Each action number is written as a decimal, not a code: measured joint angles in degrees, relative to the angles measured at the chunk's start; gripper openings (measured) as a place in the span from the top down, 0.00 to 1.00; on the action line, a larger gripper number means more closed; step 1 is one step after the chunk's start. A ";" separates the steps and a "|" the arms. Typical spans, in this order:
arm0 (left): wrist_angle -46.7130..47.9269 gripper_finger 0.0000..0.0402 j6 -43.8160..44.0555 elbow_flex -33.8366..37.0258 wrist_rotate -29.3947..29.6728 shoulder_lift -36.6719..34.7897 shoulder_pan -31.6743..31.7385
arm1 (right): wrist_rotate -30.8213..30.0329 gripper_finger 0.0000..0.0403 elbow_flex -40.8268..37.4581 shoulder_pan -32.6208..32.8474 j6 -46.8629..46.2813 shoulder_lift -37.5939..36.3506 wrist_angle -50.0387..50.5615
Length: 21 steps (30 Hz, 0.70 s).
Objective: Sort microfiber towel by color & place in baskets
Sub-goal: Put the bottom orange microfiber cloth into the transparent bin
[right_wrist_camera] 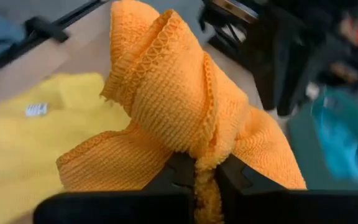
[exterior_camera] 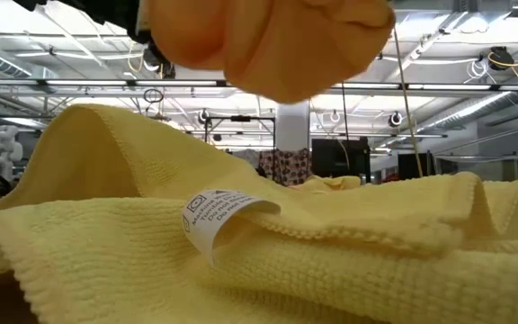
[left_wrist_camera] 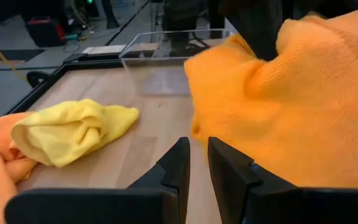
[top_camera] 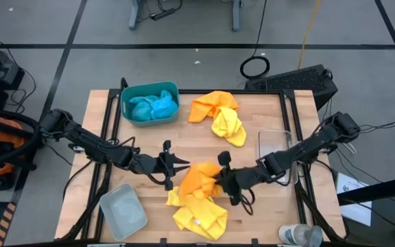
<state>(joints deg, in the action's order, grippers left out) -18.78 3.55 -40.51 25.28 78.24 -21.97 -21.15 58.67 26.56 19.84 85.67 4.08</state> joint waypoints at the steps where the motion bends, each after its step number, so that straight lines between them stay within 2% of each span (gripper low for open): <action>1: -0.29 0.84 0.00 0.00 -0.11 0.00 -0.25 | 0.00 0.97 0.00 0.53 3.07 0.00 0.01; 5: -2.01 0.84 -1.16 0.00 -1.13 0.00 -1.56 | -1.59 0.97 0.00 1.84 13.51 0.26 -0.01; 9: -7.63 0.77 -4.11 -0.02 -1.68 0.28 -4.21 | -3.56 0.97 0.00 2.13 15.97 0.26 -2.88; 16: -14.38 0.47 -8.18 -0.03 -1.46 0.38 -8.00 | -2.84 0.97 0.04 2.06 17.97 0.26 -6.16; 21: -20.26 0.28 -13.76 -0.04 -0.91 4.00 -8.70 | -2.07 0.97 0.04 2.06 19.99 0.26 -7.70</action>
<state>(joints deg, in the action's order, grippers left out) -39.04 -10.20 -40.56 24.37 82.24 -30.67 -23.21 58.72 28.62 39.83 85.93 -3.63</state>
